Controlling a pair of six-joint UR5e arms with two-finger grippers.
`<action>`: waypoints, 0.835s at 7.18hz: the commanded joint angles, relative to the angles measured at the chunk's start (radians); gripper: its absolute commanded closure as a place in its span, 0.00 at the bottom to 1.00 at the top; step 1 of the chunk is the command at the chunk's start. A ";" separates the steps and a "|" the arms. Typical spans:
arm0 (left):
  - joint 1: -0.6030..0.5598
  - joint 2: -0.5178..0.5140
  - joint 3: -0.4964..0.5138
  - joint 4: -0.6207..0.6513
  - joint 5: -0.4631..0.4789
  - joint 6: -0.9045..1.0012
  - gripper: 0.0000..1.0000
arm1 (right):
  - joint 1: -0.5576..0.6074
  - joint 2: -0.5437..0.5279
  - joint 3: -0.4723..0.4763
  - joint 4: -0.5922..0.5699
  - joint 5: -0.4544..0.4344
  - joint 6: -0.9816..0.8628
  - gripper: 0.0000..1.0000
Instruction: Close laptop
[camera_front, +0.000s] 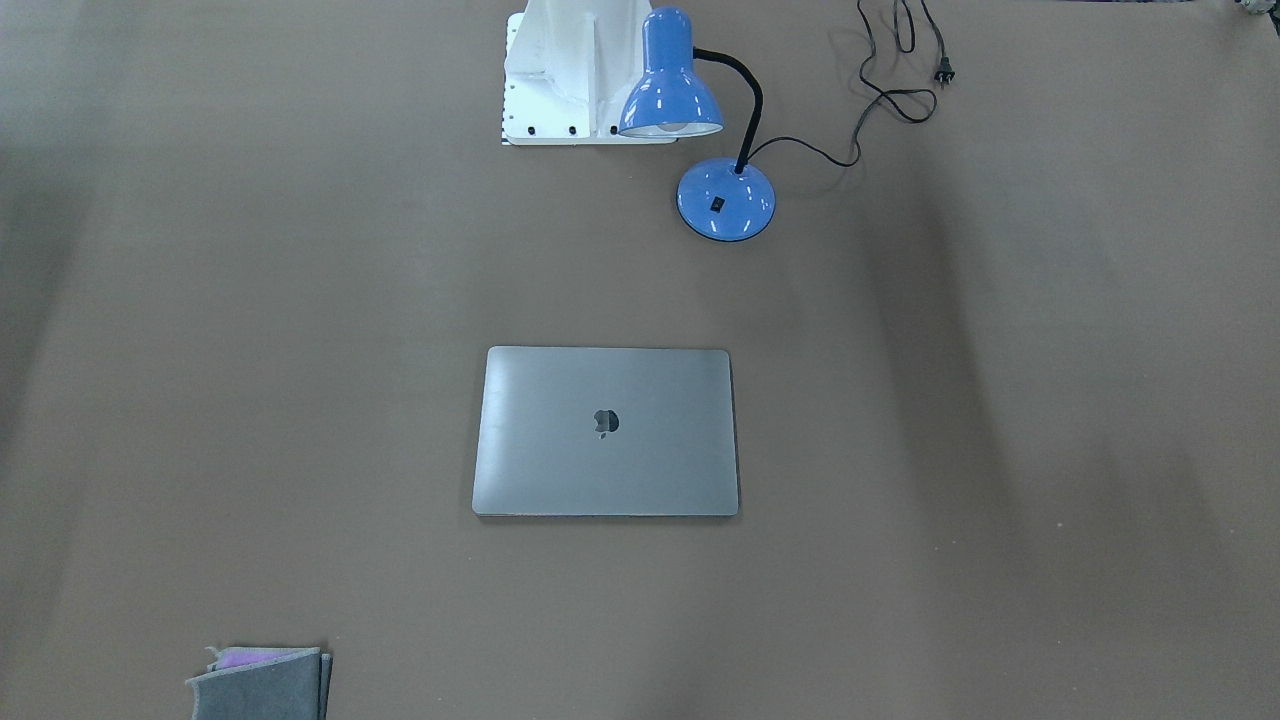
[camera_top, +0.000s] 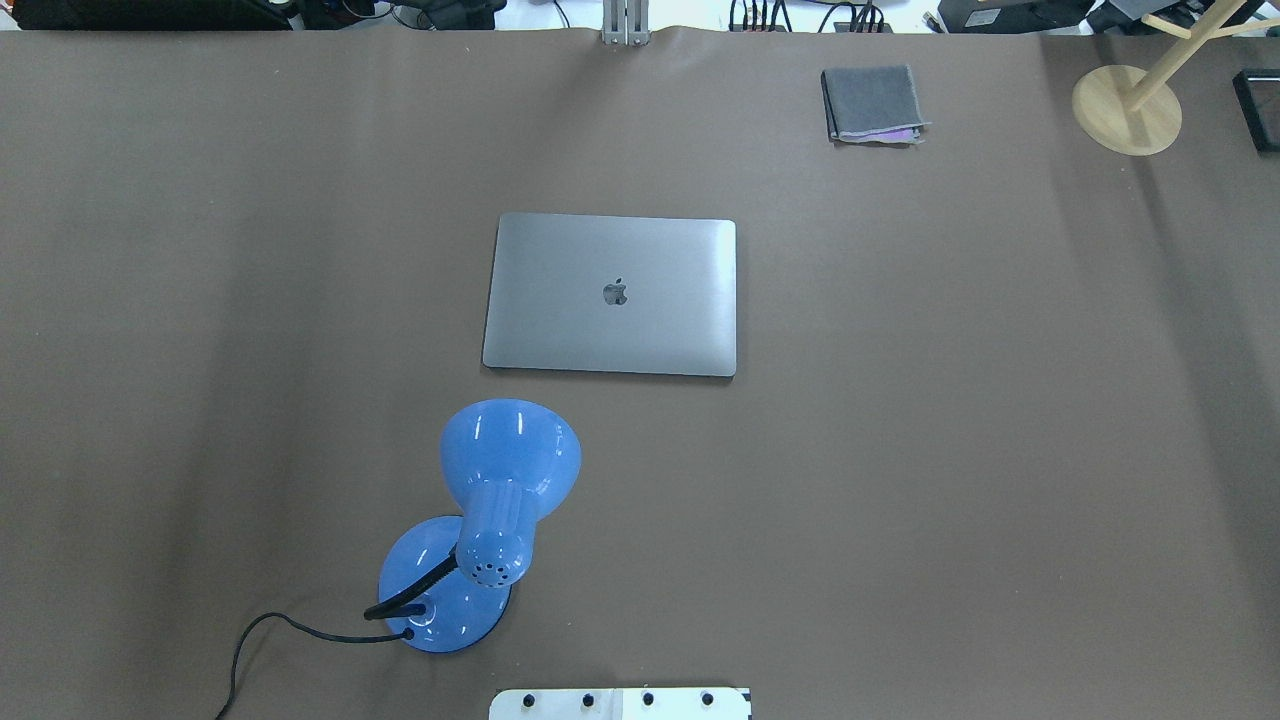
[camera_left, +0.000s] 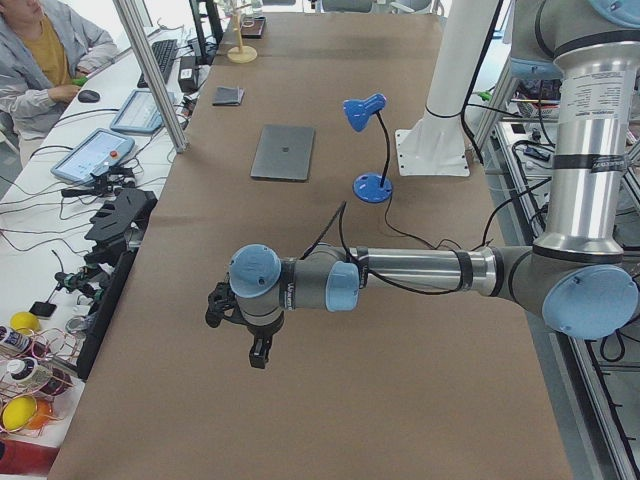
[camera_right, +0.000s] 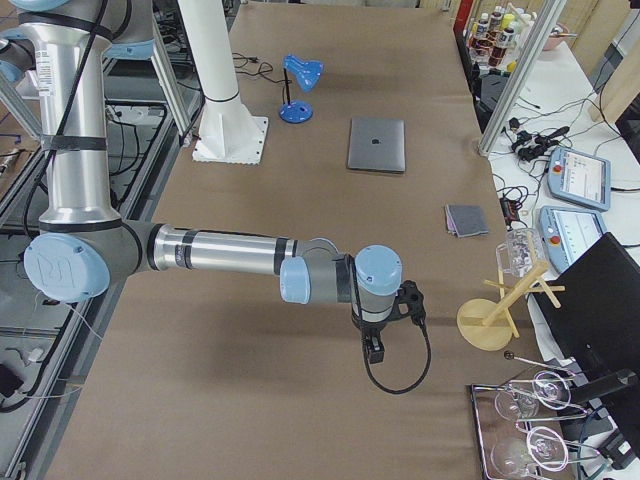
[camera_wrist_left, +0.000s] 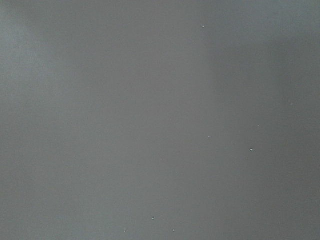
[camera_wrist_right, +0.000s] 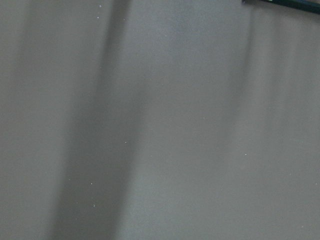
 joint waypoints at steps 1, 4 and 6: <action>-0.001 0.003 -0.033 0.009 0.000 0.001 0.02 | 0.000 0.003 0.001 0.000 0.001 0.004 0.00; -0.001 0.008 -0.039 0.009 0.000 0.001 0.02 | 0.000 0.002 0.001 0.000 0.002 0.004 0.00; -0.001 0.010 -0.039 0.009 0.000 0.001 0.02 | 0.000 0.002 0.000 0.000 0.004 0.005 0.00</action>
